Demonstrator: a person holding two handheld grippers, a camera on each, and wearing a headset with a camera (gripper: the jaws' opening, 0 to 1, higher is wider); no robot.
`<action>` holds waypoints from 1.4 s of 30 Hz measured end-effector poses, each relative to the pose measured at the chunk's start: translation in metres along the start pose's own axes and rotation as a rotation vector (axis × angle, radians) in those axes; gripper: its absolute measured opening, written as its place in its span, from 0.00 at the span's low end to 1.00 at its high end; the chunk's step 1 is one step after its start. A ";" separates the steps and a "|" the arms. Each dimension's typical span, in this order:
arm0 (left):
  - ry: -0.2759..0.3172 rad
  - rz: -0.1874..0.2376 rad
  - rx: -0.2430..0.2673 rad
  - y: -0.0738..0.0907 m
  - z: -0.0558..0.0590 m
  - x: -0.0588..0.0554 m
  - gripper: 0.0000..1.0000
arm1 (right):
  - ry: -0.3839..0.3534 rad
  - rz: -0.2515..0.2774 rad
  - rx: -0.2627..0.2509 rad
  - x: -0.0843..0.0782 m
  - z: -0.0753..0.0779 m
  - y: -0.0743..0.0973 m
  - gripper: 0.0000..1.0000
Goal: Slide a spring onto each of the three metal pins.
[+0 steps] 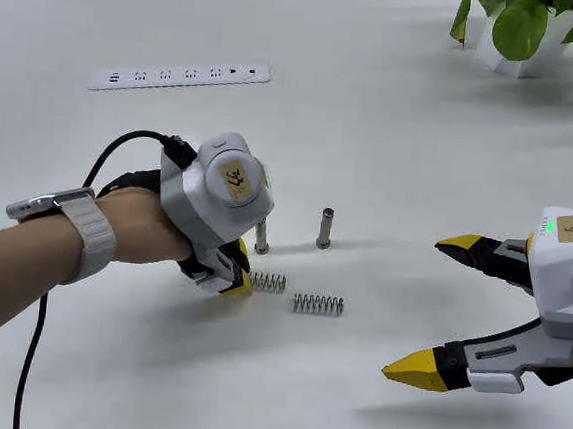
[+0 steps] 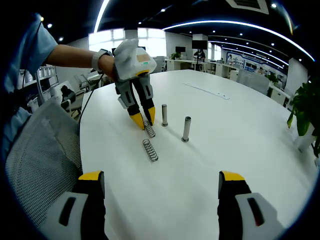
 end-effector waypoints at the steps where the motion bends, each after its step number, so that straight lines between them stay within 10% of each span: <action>1: -0.005 -0.011 -0.006 0.000 0.000 0.001 0.14 | -0.001 0.001 0.001 0.000 0.000 0.000 0.96; 7: -0.067 -0.080 -0.039 0.001 0.001 0.002 0.15 | -0.001 0.003 0.002 0.001 -0.002 -0.001 0.95; 25: -0.106 -0.080 -0.046 0.000 0.000 0.002 0.12 | -0.010 -0.005 0.014 -0.003 -0.006 -0.005 0.95; 42: -0.029 0.024 0.040 0.005 0.016 -0.009 0.11 | -0.012 -0.010 0.022 -0.002 -0.011 -0.005 0.95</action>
Point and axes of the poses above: the centre of the closed fingertips' face, and the gripper's own axes: y roughly backward along the fingers, z roughly to its right, x roughly out of its top, the point moved 8 cm from there along y, roughly backward along the fingers, and after that the axes turned 11 degrees about z, right-handed, at the moved point
